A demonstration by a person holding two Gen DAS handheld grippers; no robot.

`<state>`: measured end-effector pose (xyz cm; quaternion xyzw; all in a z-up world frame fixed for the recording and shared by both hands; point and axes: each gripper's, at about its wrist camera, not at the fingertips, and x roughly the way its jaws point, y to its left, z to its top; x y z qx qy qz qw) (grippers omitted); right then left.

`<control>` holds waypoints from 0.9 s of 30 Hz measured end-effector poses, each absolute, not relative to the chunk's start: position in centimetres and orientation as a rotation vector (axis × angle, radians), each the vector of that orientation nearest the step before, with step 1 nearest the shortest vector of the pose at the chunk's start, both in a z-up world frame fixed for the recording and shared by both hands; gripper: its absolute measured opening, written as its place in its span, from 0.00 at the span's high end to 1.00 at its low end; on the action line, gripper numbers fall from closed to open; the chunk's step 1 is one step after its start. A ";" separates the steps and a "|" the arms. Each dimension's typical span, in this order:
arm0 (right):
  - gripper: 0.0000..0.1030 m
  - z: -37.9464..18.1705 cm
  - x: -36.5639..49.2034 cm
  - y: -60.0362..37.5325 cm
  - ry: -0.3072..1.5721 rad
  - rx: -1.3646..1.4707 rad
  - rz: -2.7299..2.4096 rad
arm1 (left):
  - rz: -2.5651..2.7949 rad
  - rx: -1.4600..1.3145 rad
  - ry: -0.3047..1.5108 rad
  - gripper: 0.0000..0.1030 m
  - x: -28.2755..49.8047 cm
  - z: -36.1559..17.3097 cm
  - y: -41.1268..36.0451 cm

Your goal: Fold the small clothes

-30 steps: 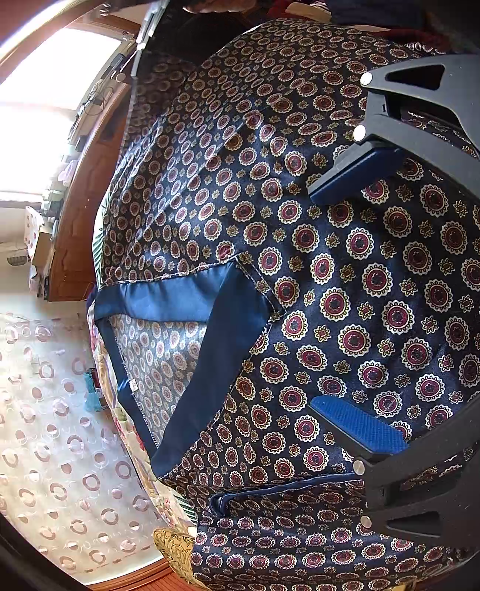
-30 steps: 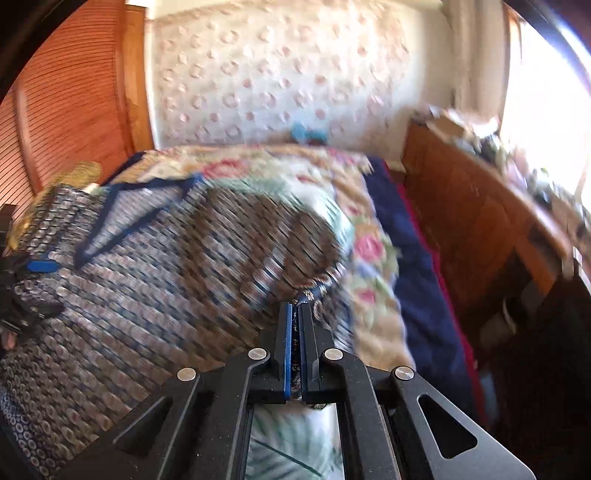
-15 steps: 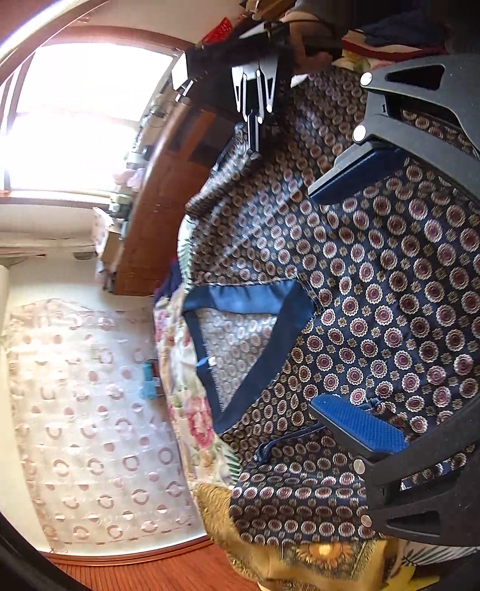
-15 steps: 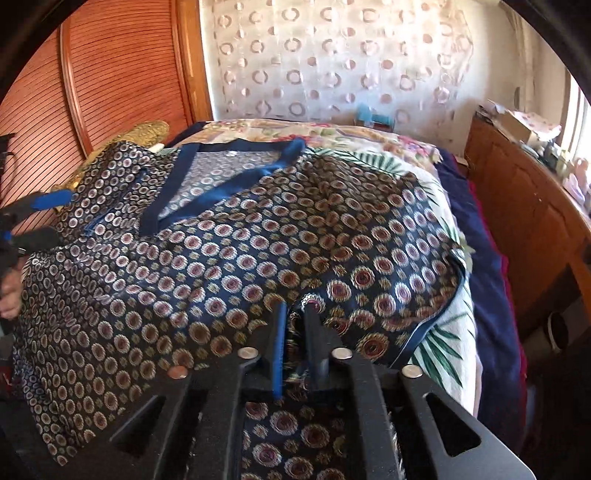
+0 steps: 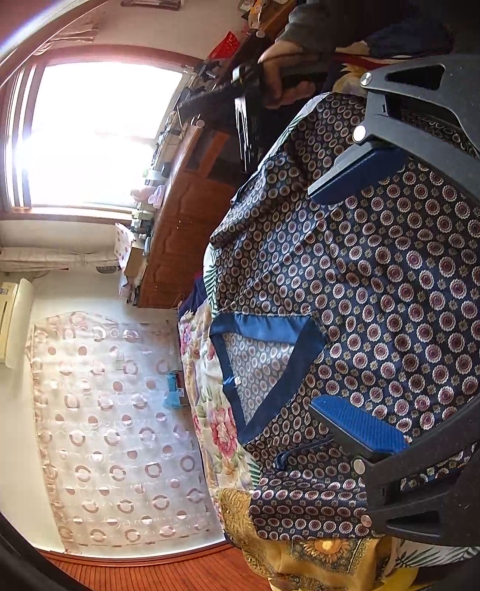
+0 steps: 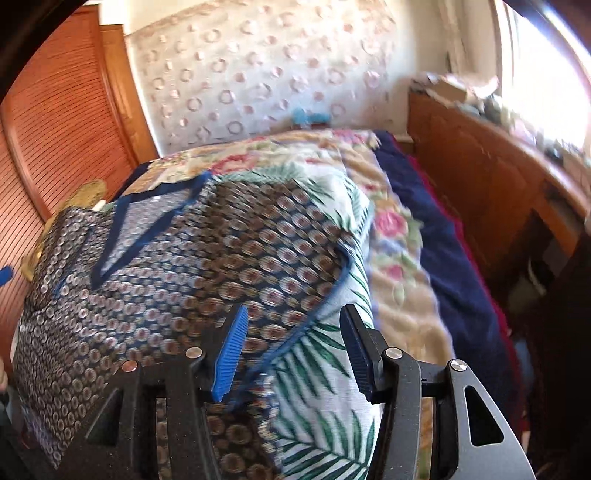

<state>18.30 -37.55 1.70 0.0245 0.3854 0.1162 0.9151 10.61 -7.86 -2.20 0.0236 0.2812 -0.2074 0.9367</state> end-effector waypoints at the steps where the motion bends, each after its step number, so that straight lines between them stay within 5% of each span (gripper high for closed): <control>1: 0.48 1.3 18.6 -37.8 0.806 0.050 0.231 | -0.425 0.048 0.578 0.00 10.6 -2.3 -8.0; 9: 0.57 -0.6 21.4 -36.5 0.869 0.057 0.250 | -0.426 0.043 0.593 0.00 10.5 -3.0 -7.9; 11: 0.64 -0.6 21.9 -35.9 0.874 0.019 0.248 | -0.423 0.038 0.595 0.00 10.5 -3.1 -7.7; 13: 0.86 -0.6 22.6 -34.9 0.881 -0.020 0.259 | -0.418 0.033 0.597 0.00 10.5 -3.2 -7.5; 15: 0.97 -0.3 22.9 -34.3 0.885 -0.054 0.278 | -0.410 0.025 0.596 0.00 10.5 -3.3 -7.1; 27: 0.98 4.1 23.0 -28.5 0.760 -0.112 0.425 | -0.379 -0.009 0.594 0.00 10.8 -3.5 -5.0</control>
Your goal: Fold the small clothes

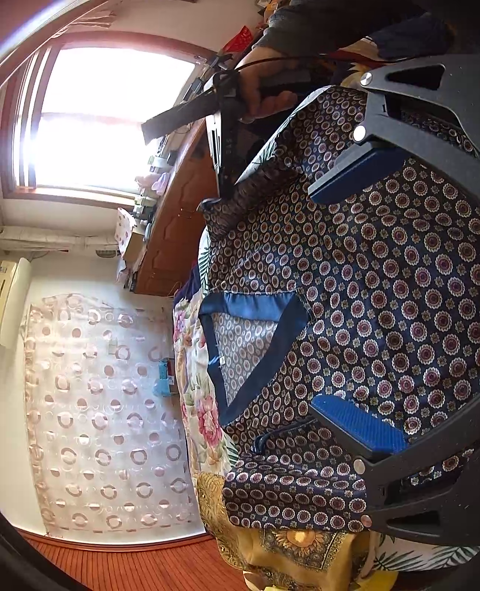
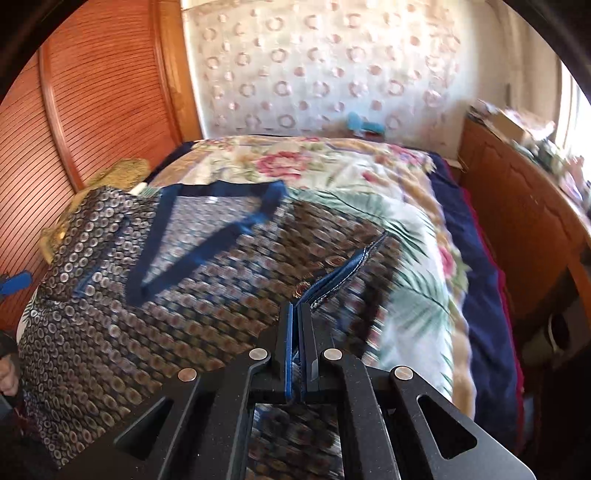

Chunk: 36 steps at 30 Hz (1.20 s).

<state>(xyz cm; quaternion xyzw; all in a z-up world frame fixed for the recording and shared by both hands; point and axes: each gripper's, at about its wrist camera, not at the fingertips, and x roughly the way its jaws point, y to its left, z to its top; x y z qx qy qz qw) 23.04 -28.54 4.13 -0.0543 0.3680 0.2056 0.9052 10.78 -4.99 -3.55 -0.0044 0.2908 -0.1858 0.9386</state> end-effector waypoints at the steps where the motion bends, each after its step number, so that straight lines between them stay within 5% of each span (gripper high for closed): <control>1: 0.98 4.1 23.1 -28.1 0.754 -0.122 0.431 | -0.377 -0.009 0.594 0.00 10.8 -3.6 -4.8; 3: 0.93 4.2 23.4 -27.4 0.741 -0.130 0.443 | -0.372 -0.006 0.594 0.00 11.1 -3.6 -4.3; 7: 0.49 4.3 24.0 -27.9 0.707 -0.107 0.427 | -0.340 -0.009 0.596 0.00 12.3 -3.7 -2.6; 8: 0.47 4.3 23.9 -28.3 0.699 -0.104 0.410 | -0.328 -0.008 0.596 0.00 12.7 -3.8 -1.9; 23: 0.46 -2.2 31.4 -30.9 0.845 -0.156 0.262 | -0.179 0.005 0.666 0.00 18.2 -4.6 5.6; 36: 0.38 -2.0 31.5 -32.5 0.846 -0.128 0.250 | -0.105 0.048 0.759 0.21 23.9 -5.0 9.7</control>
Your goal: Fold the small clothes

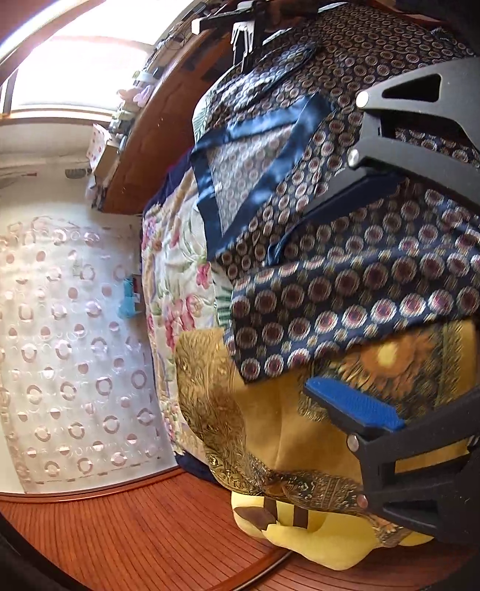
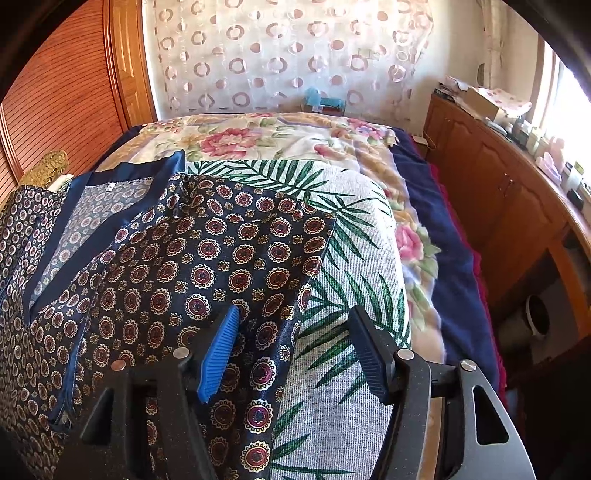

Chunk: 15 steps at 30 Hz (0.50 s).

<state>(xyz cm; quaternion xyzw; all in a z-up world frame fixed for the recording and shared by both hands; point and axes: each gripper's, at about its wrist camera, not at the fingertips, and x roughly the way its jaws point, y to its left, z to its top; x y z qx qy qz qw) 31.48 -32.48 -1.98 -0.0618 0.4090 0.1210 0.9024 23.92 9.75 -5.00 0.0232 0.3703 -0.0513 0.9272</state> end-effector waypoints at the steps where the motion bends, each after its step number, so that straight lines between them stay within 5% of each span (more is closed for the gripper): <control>1: 0.38 -2.0 31.5 -32.6 0.846 -0.127 0.249 | -0.104 0.040 0.768 0.23 24.3 -5.2 10.1; 3: 0.37 -1.9 31.5 -32.5 0.847 -0.129 0.248 | -0.107 0.018 0.802 0.35 25.2 -5.6 10.8; 10: 0.36 -1.9 31.5 -32.5 0.847 -0.129 0.249 | -0.104 -0.051 0.866 0.48 26.5 -6.4 12.2; 12: 0.36 -1.9 31.5 -32.5 0.847 -0.129 0.250 | -0.088 -0.046 0.874 0.62 26.8 -6.4 12.3; 15: 0.35 -1.9 31.5 -32.5 0.847 -0.129 0.250 | -0.086 -0.055 0.874 0.67 27.1 -6.2 12.4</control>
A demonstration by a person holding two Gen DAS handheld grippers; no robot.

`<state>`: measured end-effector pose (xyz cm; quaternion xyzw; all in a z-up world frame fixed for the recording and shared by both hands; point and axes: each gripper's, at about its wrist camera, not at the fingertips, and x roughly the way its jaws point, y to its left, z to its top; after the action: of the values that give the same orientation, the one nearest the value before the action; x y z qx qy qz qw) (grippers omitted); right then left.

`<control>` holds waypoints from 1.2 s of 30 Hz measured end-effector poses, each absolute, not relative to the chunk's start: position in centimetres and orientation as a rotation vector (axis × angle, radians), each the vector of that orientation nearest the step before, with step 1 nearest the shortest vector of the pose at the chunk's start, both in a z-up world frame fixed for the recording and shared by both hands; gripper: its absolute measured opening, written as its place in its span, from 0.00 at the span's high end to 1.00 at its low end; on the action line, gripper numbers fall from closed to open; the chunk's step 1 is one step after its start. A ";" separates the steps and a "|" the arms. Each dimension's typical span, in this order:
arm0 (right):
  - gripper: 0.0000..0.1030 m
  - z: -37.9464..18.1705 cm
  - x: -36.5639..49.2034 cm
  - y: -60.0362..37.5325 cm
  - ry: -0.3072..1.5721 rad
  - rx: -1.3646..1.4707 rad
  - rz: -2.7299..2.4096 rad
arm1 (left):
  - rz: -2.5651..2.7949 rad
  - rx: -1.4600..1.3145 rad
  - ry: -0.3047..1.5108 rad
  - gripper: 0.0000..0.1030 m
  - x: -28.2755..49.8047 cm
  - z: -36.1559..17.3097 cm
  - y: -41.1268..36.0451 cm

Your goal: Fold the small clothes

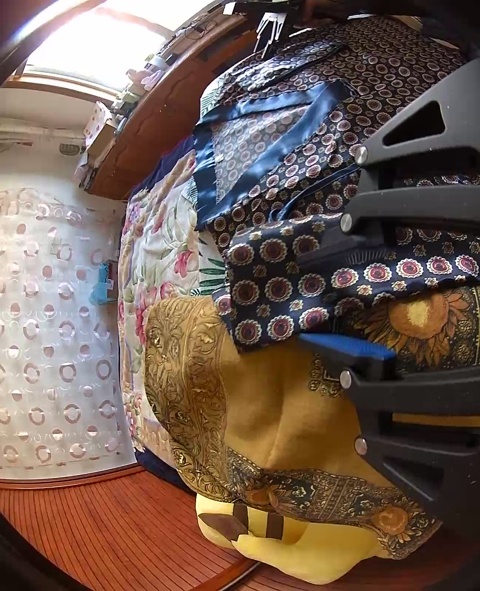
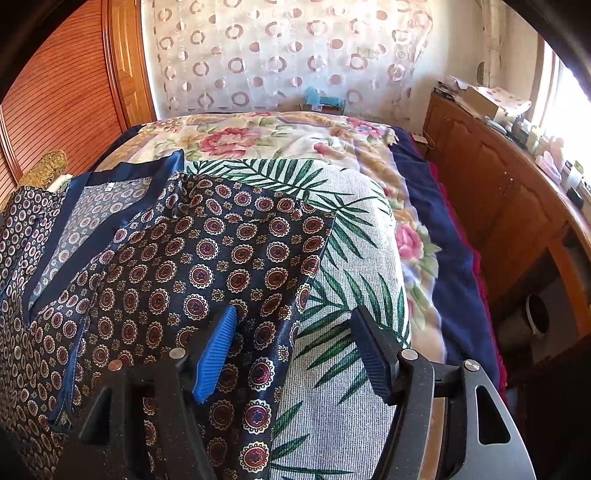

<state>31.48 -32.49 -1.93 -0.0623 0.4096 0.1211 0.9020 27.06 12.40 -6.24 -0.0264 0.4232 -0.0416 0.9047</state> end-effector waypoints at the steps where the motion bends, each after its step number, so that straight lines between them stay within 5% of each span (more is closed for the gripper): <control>1: 0.35 -1.9 31.5 -32.5 0.847 -0.128 0.251 | -0.087 -0.058 0.876 0.67 27.2 -6.2 12.4; 7: 0.33 -2.0 31.5 -32.3 0.849 -0.131 0.257 | -0.069 -0.049 0.904 0.67 28.3 -6.9 12.4; 8: 0.32 -2.1 31.5 -32.3 0.849 -0.132 0.259 | -0.072 -0.030 0.897 0.72 28.2 -6.8 12.1; 9: 0.31 -2.1 31.5 -32.3 0.849 -0.134 0.260 | -0.083 -0.012 0.883 0.99 28.0 -6.6 11.8; 19: 0.29 -2.1 31.5 -32.3 0.852 -0.137 0.268 | -0.013 -0.014 0.740 0.98 26.8 -1.6 14.1; 36: 0.28 -2.1 31.6 -32.4 0.852 -0.133 0.270 | -0.007 -0.022 0.820 0.98 28.0 -5.1 15.3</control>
<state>31.55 -32.36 -2.12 -0.0643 0.4116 0.1303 0.8997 28.03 15.30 -5.05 -0.0106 0.3988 -0.0034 0.9170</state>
